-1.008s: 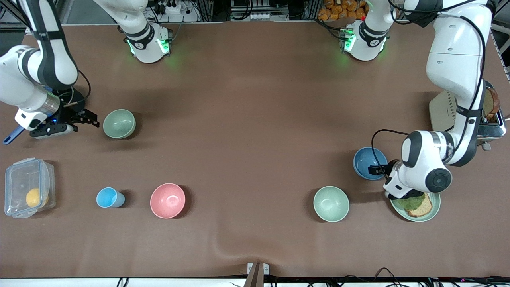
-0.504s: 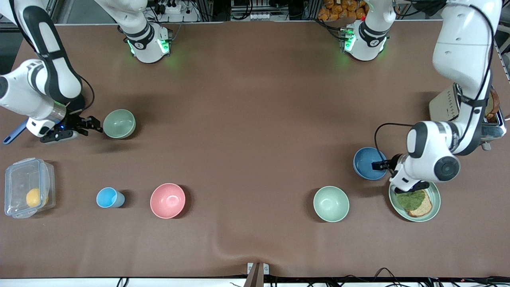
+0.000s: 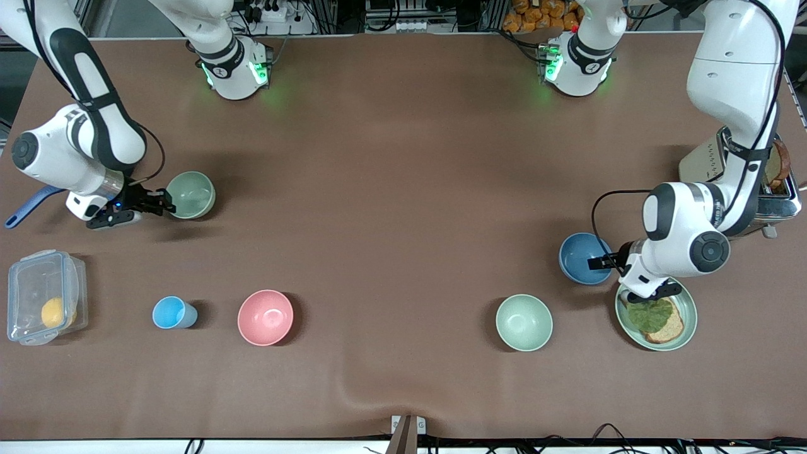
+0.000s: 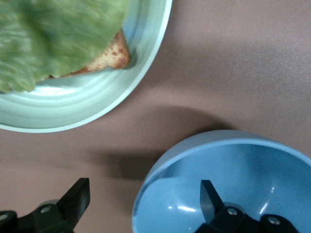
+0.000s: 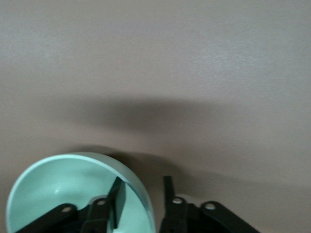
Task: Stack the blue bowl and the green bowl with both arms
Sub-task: 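Grasp the blue bowl with the left gripper while the right gripper grasps the green bowl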
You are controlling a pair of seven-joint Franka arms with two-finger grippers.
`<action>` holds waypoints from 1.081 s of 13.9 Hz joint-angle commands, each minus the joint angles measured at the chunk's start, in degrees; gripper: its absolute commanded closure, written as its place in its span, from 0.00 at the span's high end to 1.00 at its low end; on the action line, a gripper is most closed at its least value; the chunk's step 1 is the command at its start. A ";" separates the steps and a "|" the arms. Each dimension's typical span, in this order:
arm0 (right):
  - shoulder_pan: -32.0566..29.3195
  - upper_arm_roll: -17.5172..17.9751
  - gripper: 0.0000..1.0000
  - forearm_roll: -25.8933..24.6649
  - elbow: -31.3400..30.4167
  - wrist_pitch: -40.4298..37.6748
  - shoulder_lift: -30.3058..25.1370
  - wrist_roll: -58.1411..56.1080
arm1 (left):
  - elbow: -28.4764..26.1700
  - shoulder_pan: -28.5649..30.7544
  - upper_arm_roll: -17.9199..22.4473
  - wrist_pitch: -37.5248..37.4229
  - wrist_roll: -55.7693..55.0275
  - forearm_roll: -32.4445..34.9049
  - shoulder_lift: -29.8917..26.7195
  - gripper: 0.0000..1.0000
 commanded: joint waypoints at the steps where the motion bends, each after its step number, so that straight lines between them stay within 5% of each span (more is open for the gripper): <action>1: 0.21 0.07 0.33 1.86 -1.04 1.26 -0.15 -1.35 | -6.03 0.43 -0.46 3.34 -0.76 -1.14 -5.22 1.00; 3: 0.21 0.16 0.00 1.86 -1.13 1.09 -0.15 -1.27 | -8.42 0.35 -0.46 5.27 -0.76 -1.14 -7.08 1.00; 6: 0.47 0.42 0.00 1.86 -0.87 -0.57 -0.85 -0.92 | -9.21 0.26 -0.46 7.21 -0.76 -1.14 -6.99 1.00; 7: 1.00 0.59 0.00 1.86 -0.69 -2.15 -1.46 -0.48 | -9.13 0.09 -0.46 7.48 -0.76 -1.14 -6.82 0.81; 8: 1.18 0.68 0.00 2.12 -0.51 -3.56 -1.99 0.14 | -9.04 0.17 -0.46 7.48 -0.76 -1.14 -6.73 0.46; 9: 1.61 0.77 0.00 2.30 -0.34 -5.05 -2.78 1.62 | -8.95 0.26 -0.46 7.48 -0.76 -1.14 -6.64 0.24; 13: 6.09 0.86 0.00 2.30 0.01 -9.63 -6.65 10.94 | -8.86 0.26 -0.46 7.48 -0.85 -1.14 -6.38 0.00; 15: 9.51 0.86 0.00 2.39 0.01 -11.21 -8.67 17.07 | -8.77 0.17 -0.37 7.57 -0.76 -1.14 -6.20 0.00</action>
